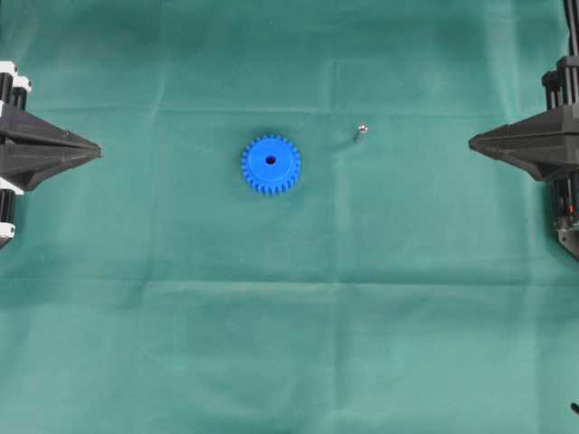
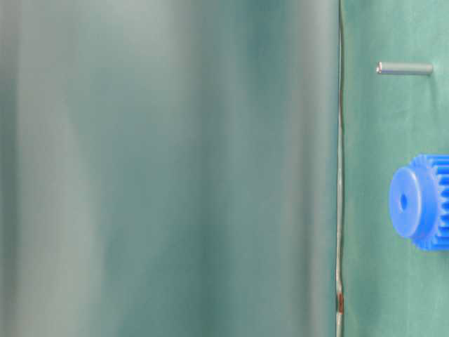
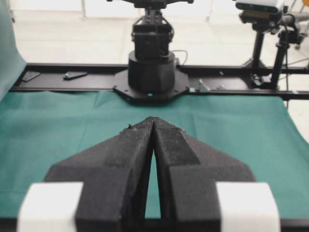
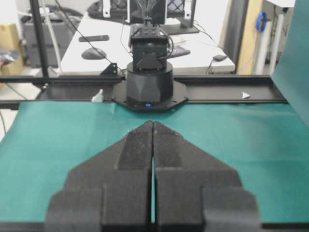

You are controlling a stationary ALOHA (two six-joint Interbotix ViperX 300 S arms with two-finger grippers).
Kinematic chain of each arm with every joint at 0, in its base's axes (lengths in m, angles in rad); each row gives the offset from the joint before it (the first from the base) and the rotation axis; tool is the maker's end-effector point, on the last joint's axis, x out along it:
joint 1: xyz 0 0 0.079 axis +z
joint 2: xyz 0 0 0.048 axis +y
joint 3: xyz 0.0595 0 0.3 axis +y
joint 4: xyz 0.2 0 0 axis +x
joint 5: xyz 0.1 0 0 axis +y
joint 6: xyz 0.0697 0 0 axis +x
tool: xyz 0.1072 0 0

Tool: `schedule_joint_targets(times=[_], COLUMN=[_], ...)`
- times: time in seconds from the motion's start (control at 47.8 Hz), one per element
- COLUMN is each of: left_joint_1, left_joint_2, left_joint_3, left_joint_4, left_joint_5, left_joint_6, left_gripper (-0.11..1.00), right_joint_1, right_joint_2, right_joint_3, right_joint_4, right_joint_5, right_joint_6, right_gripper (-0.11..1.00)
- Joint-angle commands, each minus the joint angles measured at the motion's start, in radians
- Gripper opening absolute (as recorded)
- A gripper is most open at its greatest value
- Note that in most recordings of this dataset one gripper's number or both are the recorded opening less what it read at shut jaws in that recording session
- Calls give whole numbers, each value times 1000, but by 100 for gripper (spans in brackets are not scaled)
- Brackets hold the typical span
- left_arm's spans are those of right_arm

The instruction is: Insert the shaft placed at a random location into the center hole of the medium gear at another random location.

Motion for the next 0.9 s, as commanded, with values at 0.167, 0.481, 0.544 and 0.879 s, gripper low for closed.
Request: schedule_joint_targets(times=[0.167, 0.481, 0.544, 0.879], left_joint_1=[-3, -3, -3, -5], left_joint_2=[-3, -3, -3, -3], left_joint_3=[-34, -34, -34, -32], left_joint_4=[15, 17, 17, 17], left_joint_5=[26, 40, 41, 52], left_joint_6=[-2, -3, -2, -3], left_gripper=[0, 0, 0, 0], right_joint_1=[-12, -60, -77, -173], right_joint_2=[15, 126, 167, 486], right_joint_3=[-20, -20, -20, -61], right_joint_4=[-8, 2, 3, 14], right_joint_5=[-9, -17, -29, -92], right_joint_6=[-15, -15, -14, -12], right_gripper=[1, 1, 1, 60])
